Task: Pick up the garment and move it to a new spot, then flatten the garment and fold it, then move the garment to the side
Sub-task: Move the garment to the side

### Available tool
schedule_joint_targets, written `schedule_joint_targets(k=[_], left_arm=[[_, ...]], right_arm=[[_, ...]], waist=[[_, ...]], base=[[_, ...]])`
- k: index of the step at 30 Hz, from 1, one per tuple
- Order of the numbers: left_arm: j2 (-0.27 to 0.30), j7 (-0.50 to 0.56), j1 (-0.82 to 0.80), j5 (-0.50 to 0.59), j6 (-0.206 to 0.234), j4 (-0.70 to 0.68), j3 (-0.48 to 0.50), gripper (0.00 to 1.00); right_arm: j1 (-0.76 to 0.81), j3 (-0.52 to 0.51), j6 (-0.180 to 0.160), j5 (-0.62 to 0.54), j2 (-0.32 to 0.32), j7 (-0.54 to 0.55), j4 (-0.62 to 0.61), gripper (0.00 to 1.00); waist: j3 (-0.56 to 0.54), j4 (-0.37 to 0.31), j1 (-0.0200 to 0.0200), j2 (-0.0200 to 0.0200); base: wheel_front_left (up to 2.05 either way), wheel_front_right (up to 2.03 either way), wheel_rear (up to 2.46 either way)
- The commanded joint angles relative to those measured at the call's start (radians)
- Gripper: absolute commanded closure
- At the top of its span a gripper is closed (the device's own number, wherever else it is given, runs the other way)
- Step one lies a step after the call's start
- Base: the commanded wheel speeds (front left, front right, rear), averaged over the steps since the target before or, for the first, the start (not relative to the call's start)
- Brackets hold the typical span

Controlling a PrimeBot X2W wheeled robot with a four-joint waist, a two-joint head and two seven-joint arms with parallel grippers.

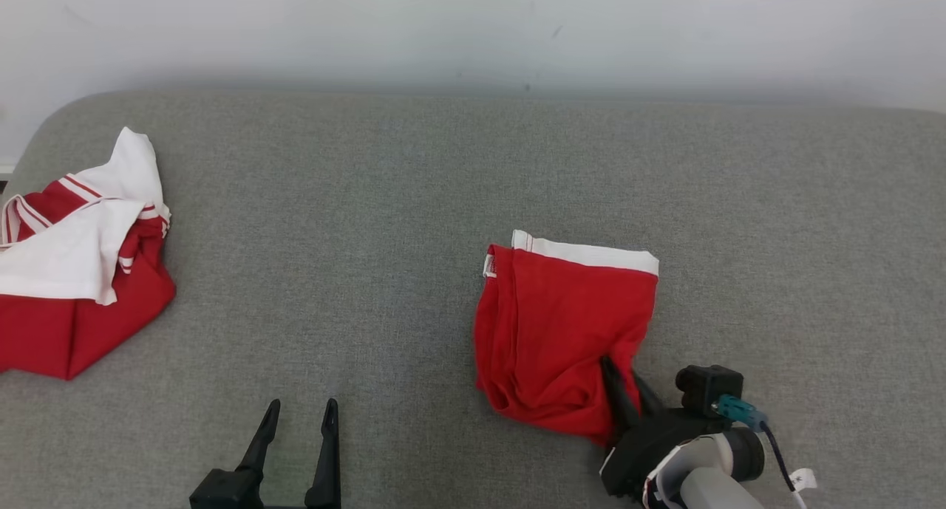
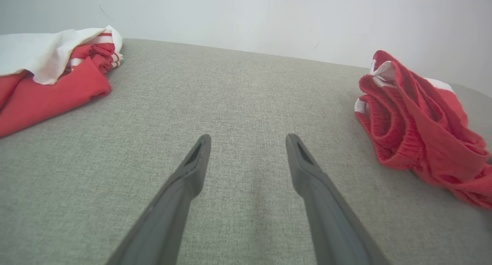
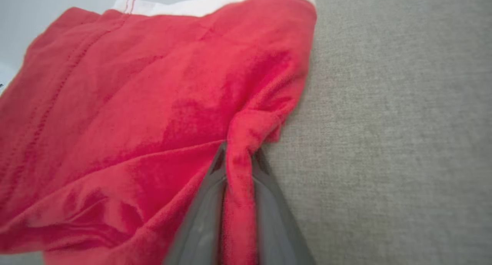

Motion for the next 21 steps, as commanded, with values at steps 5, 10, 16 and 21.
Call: schedule_joint_targets(k=[5,10,16,21], left_arm=[[0.000,-0.002,0.018,-0.007,0.001,-0.006,0.000,0.00],[0.000,-0.002,0.033,-0.003,-0.007,-0.007,-0.003,0.00],[0.000,-0.002,0.034,-0.013,-0.008,-0.015,-0.006,0.00],[0.000,-0.002,0.008,-0.005,-0.009,-0.024,-0.015,0.00]], right_arm=[[0.027,-0.054,-0.002,-0.048,0.004,0.004,-0.061,1.00],[0.066,-0.098,-0.002,-0.087,0.005,0.004,-0.086,1.00],[0.092,-0.135,-0.002,-0.120,0.005,0.004,-0.082,1.00],[0.088,-0.144,-0.002,-0.133,0.005,0.004,-0.081,1.00]], waist=[[-0.030,-0.014,-0.0001,-0.0001],[-0.069,-0.070,-0.0001,-0.0001],[-0.088,-0.208,-0.0001,-0.0001],[-0.071,-0.354,-0.0001,-0.0001]], base=[[0.00,0.00,0.00],[0.00,0.00,0.00],[0.00,0.00,0.00],[0.00,0.00,0.00]])
